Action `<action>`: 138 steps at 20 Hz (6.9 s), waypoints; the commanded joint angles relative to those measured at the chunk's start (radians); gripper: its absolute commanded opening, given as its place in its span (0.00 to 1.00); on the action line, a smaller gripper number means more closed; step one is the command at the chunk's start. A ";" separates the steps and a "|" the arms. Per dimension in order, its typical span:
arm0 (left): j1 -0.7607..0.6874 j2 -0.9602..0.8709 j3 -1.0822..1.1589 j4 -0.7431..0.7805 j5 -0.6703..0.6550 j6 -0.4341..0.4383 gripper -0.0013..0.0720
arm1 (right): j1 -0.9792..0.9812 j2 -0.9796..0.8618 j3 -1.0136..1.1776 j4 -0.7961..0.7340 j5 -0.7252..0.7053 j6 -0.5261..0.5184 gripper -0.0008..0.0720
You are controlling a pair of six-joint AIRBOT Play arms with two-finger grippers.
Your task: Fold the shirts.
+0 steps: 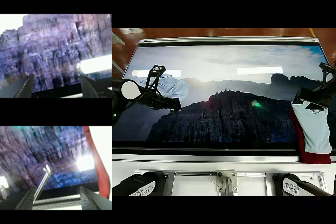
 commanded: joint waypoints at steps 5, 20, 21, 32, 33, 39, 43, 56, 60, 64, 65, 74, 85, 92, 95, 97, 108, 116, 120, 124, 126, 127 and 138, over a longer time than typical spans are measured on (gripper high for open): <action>0.000 0.001 0.000 0.000 0.000 0.000 0.97 | 0.000 -0.001 0.000 0.000 0.000 0.000 0.95; 0.001 -0.015 -0.001 0.000 0.053 0.000 0.97 | 0.000 -0.001 0.000 0.034 -0.057 0.027 0.95; 0.000 -0.022 -0.001 -0.003 0.055 -0.001 0.97 | 0.000 -0.001 0.000 0.036 -0.040 0.042 0.94; 0.309 -0.291 0.272 0.047 0.333 -0.059 0.99 | 0.034 -0.001 0.000 0.314 0.075 0.093 0.94; 0.352 -0.362 0.342 0.019 0.318 -0.058 0.99 | 0.064 -0.001 0.000 0.298 0.065 0.093 0.94; 0.463 -0.802 0.723 -0.019 0.012 -0.069 0.99 | 0.272 -0.001 0.000 0.121 -0.112 0.122 0.94; 0.475 -0.891 0.744 -0.042 -0.007 -0.075 0.99 | 0.377 -0.001 0.000 0.002 -0.143 0.123 0.94; 0.440 -0.806 0.874 -0.428 -0.214 0.096 0.06 | 0.430 -0.001 0.000 -0.242 -0.260 0.109 0.94; 0.333 -0.473 0.874 -0.426 -0.177 0.189 0.06 | 0.431 0.045 0.046 -0.305 -0.204 0.093 0.94; 0.177 -0.149 0.869 -0.426 -0.133 0.156 0.06 | 0.430 0.207 0.154 -0.299 -0.208 0.012 0.94; 0.137 -0.094 0.864 -0.426 -0.122 0.127 0.06 | 0.430 0.259 0.173 -0.300 -0.204 0.005 0.94; -0.425 -0.059 0.615 -0.420 0.080 -0.023 0.06 | 0.430 0.528 0.179 -0.265 0.203 0.027 0.94; -0.552 -0.454 0.473 -0.414 0.130 -0.081 0.93 | 0.430 0.527 -0.087 -0.322 0.145 0.043 0.94; -0.048 -0.296 0.344 -0.238 -0.141 -0.063 0.93 | 0.238 0.526 -0.402 -0.295 -0.079 0.033 0.94; 0.080 -0.275 0.134 -0.319 -0.152 -0.035 0.93 | -0.024 0.503 -0.496 -0.054 -0.138 -0.024 0.94; 0.106 -0.275 -0.018 -0.374 -0.076 0.005 0.93 | -0.173 0.451 -0.546 0.146 -0.135 -0.127 0.94; -0.027 -0.372 -0.270 -0.608 0.288 0.027 0.93 | -0.268 0.173 -0.589 0.232 -0.177 -0.253 0.94; -0.079 -0.376 -0.267 -0.696 0.381 0.032 0.06 | -0.268 0.124 -0.758 0.234 -0.256 -0.346 0.94; -0.079 -0.364 -0.267 -0.696 0.378 0.056 0.07 | -0.268 0.124 -0.861 0.273 -0.386 -0.345 0.94; -0.078 -0.326 -0.267 -0.694 0.379 0.077 0.07 | -0.267 0.124 -0.896 0.415 -0.487 -0.346 0.42; -0.071 -0.294 -0.267 -0.669 0.377 0.077 0.06 | -0.268 0.124 -0.891 0.474 -0.459 -0.398 0.09; -0.064 -0.266 -0.267 -0.639 0.378 0.076 0.06 | -0.268 0.132 -0.881 0.511 -0.418 -0.466 0.09; 0.113 0.343 0.380 -0.455 0.343 0.077 0.06 | -0.268 0.672 -0.175 1.080 -0.455 -0.609 0.09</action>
